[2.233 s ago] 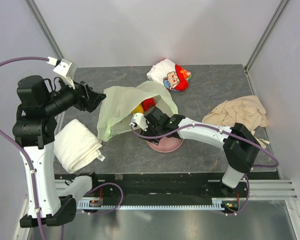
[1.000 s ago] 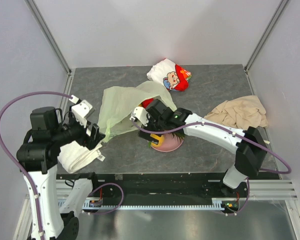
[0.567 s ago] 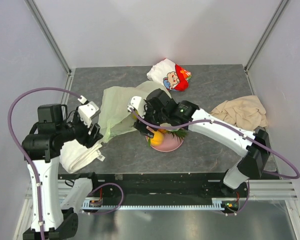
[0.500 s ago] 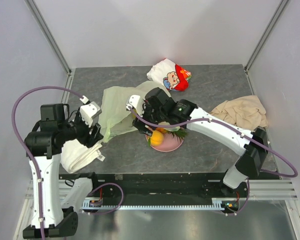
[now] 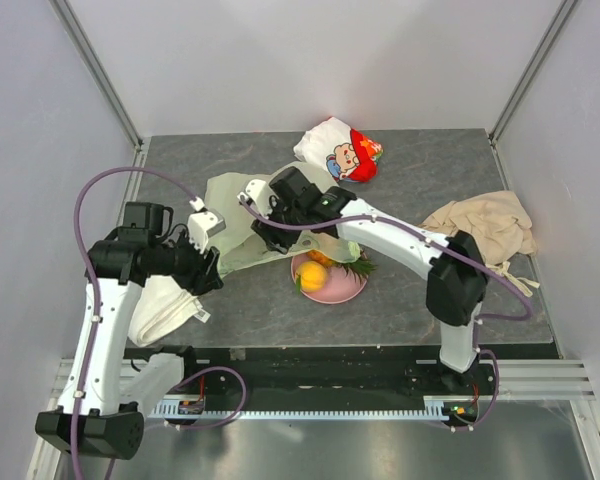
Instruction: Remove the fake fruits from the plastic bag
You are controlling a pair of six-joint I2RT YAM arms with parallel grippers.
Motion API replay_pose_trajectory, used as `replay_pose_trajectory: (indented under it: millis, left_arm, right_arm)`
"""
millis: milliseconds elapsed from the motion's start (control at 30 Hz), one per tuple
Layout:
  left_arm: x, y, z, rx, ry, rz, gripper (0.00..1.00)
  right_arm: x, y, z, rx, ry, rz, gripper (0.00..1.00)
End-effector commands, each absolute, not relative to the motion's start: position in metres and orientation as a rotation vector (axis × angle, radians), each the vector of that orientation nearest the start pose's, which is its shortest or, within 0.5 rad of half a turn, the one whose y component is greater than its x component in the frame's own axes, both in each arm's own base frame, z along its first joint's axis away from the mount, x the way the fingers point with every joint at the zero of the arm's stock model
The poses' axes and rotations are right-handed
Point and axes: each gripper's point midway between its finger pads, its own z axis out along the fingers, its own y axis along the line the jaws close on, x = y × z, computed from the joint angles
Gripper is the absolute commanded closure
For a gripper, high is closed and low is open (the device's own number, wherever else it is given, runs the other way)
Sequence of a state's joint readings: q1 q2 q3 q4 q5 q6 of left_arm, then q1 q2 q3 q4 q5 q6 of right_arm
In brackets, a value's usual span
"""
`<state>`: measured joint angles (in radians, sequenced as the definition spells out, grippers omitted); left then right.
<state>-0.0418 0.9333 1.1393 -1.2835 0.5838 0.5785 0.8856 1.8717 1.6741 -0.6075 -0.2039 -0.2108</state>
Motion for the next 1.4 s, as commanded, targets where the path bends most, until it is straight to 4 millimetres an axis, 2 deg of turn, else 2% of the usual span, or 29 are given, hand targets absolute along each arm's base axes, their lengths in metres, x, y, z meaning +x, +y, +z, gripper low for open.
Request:
replay_pose_trajectory:
  millis: [0, 67, 100, 133, 167, 200, 233, 333, 400, 500, 600, 633, 667, 700, 733, 800, 833, 867, 900, 1100, 1167, 1300, 1367]
  left_arm:
    - [0.194, -0.105, 0.218, 0.867, 2.258, -0.578, 0.45]
    - [0.206, -0.111, 0.22, 0.85, 2.24, -0.588, 0.53]
    - [0.21, -0.113, 0.217, 0.841, 2.256, -0.595, 0.6]
    - [0.214, -0.112, 0.218, 0.826, 2.261, -0.59, 0.8]
    - [0.218, -0.112, 0.219, 0.813, 2.264, -0.585, 0.93]
    - [0.222, -0.11, 0.219, 0.791, 2.279, -0.564, 0.98]
    - [0.224, -0.108, 0.222, 0.767, 2.281, -0.546, 0.98]
    - [0.233, -0.109, 0.243, 0.671, 2.235, -0.53, 0.98]
    - [0.237, -0.116, 0.262, 0.614, 2.184, -0.577, 0.98]
    - [0.241, -0.132, 0.278, 0.553, 2.135, -0.698, 0.98]
    - [0.248, -0.143, 0.278, 0.517, 2.144, -0.791, 0.98]
    - [0.251, -0.144, 0.275, 0.516, 2.159, -0.801, 0.98]
    - [0.254, -0.144, 0.275, 0.517, 2.155, -0.8, 0.98]
    - [0.256, -0.144, 0.274, 0.515, 2.159, -0.797, 0.98]
    - [0.258, -0.144, 0.275, 0.521, 2.151, -0.793, 0.98]
    - [0.26, -0.145, 0.272, 0.517, 2.159, -0.8, 0.98]
    - [0.262, -0.146, 0.272, 0.515, 2.159, -0.804, 0.98]
    - [0.263, -0.146, 0.27, 0.515, 2.167, -0.809, 0.98]
    - [0.264, -0.147, 0.271, 0.515, 2.166, -0.809, 0.98]
    - [0.268, -0.146, 0.272, 0.518, 2.169, -0.802, 0.98]
    - [0.269, -0.147, 0.272, 0.518, 2.17, -0.804, 0.98]
    - [0.271, -0.146, 0.27, 0.512, 2.178, -0.802, 0.98]
    - [0.273, -0.146, 0.271, 0.512, 2.175, -0.799, 0.98]
  right_arm:
    - [0.327, 0.424, 0.176, -1.262, 1.985, 0.538, 0.44]
    - [0.342, 0.428, 0.18, -1.238, 1.967, 0.507, 0.43]
    - [0.354, 0.426, 0.168, -1.222, 1.985, 0.449, 0.41]
    - [0.362, 0.425, 0.165, -1.206, 1.987, 0.417, 0.37]
    - [0.372, 0.422, 0.164, -1.184, 1.989, 0.378, 0.35]
    - [0.381, 0.42, 0.154, -1.171, 2.006, 0.349, 0.33]
    - [0.392, 0.413, 0.151, -1.138, 2.016, 0.294, 0.28]
    - [0.416, 0.399, 0.144, -1.069, 2.034, 0.215, 0.23]
    - [0.427, 0.39, 0.139, -1.041, 2.045, 0.182, 0.22]
    - [0.441, 0.381, 0.133, -1.018, 2.051, 0.132, 0.22]
    - [0.459, 0.375, 0.13, -0.97, 2.055, 0.082, 0.23]
    - [0.467, 0.374, 0.135, -0.946, 2.043, 0.077, 0.23]
    - [0.474, 0.372, 0.129, -0.931, 2.047, 0.059, 0.22]
    - [0.478, 0.372, 0.127, -0.917, 2.049, 0.048, 0.2]
    - [0.485, 0.372, 0.131, -0.896, 2.041, 0.042, 0.12]
    - [0.493, 0.369, 0.117, -0.873, 2.059, 0.002, 0.04]
    - [0.497, 0.371, 0.118, -0.857, 2.054, 0.002, 0.02]
    - [0.5, 0.369, 0.105, -0.858, 2.074, -0.01, 0.02]
    - [0.501, 0.37, 0.101, -0.853, 2.079, -0.012, 0.02]
    - [0.508, 0.357, 0.074, -0.817, 2.152, -0.014, 0.12]
    - [0.507, 0.355, 0.076, -0.809, 2.157, -0.001, 0.13]
    - [0.5, 0.356, 0.078, -0.838, 2.168, 0.036, 0.34]
    - [0.497, 0.361, 0.089, -0.85, 2.156, 0.076, 0.41]
